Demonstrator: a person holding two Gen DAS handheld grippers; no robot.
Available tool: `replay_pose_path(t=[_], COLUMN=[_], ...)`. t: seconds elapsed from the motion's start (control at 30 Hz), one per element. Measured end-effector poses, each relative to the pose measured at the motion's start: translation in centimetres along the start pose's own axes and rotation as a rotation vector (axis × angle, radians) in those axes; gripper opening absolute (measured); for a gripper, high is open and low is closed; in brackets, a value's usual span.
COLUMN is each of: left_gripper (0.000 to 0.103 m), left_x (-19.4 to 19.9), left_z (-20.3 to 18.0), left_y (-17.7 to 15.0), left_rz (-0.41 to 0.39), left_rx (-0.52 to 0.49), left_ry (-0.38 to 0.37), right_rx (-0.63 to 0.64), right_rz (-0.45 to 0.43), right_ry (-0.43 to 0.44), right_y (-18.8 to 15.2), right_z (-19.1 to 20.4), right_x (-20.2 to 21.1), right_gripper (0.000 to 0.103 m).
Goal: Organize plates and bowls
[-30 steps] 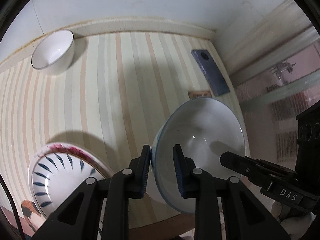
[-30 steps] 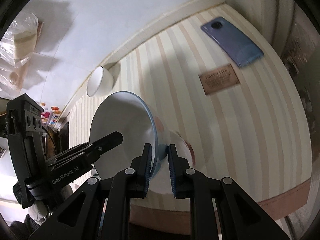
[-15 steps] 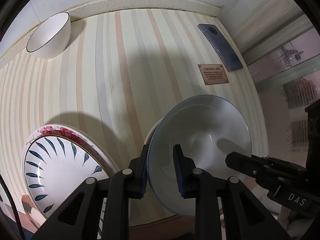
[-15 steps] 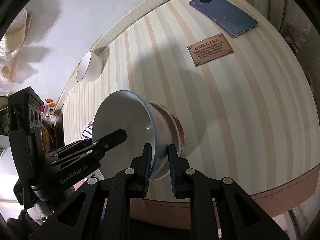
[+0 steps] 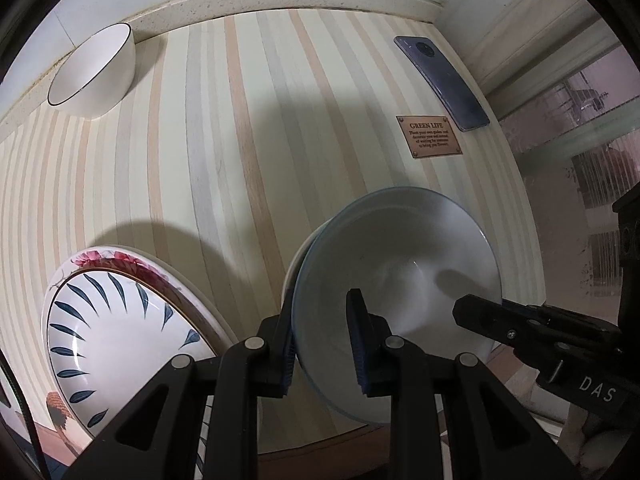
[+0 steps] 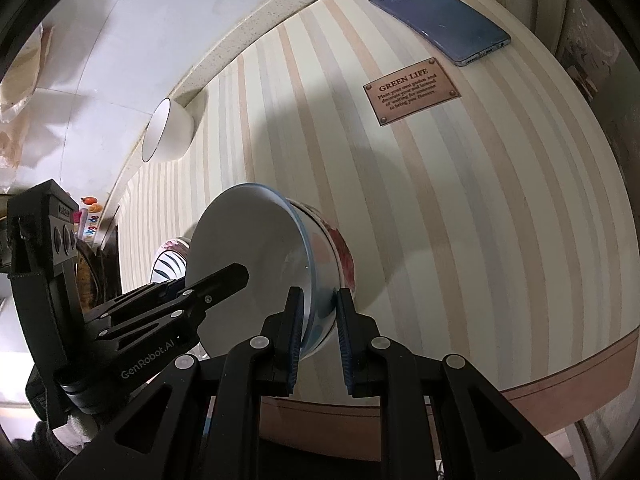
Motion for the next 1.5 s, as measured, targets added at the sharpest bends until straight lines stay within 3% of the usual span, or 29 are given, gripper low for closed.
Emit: replay_pose_path(t=[0.57,0.83,1.0,1.03,1.13,1.17,1.37,1.5], left_gripper=[0.021,0.022,0.022,0.022,0.028,0.028,0.028,0.028], left_x=[0.6,1.2,3.1,3.7,4.9,5.3,5.1,2.5], left_z=[0.7,1.7,3.1,3.9,6.5,8.1,16.9,23.6], left_y=[-0.4,-0.2,0.8,1.4,3.3,4.4,9.7,12.7], left_rz=[0.07,0.072,0.03,0.007,-0.037,-0.053,-0.097,-0.084], left_rx=[0.025,0.031,0.06,0.074,0.134,0.174,0.322,0.41], left_ry=[-0.009,0.005,-0.01,-0.003,0.0,-0.003,0.046,0.097], right_rx=[-0.022,-0.037,-0.029,-0.021,-0.01,-0.005,0.052,0.113], right_rz=[0.021,0.02,-0.011,-0.019,-0.026,-0.031,-0.019,-0.006], right_ry=[0.005,0.002,0.022,0.029,0.056,0.067,0.12,0.124], right_y=[0.2,0.5,1.7,2.2,3.8,4.5,9.2,12.6], right_z=[0.2,0.1,1.6,2.2,4.4,5.2,11.3,15.3], right_x=[0.3,0.8,2.4,2.6,2.8,2.6,-1.3,-5.7], right_gripper=[0.021,0.021,0.021,0.022,0.046,0.048,0.048,0.048])
Point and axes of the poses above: each gripper's, at about its wrist camera, not at the fingertips, and x roughly against the way its jaws point, z to its left, y to its top, the point moved 10 cm from there along -x, roughly the way its jaws point, and after that the axes turned 15 degrees about y, right-handed, at the moved point
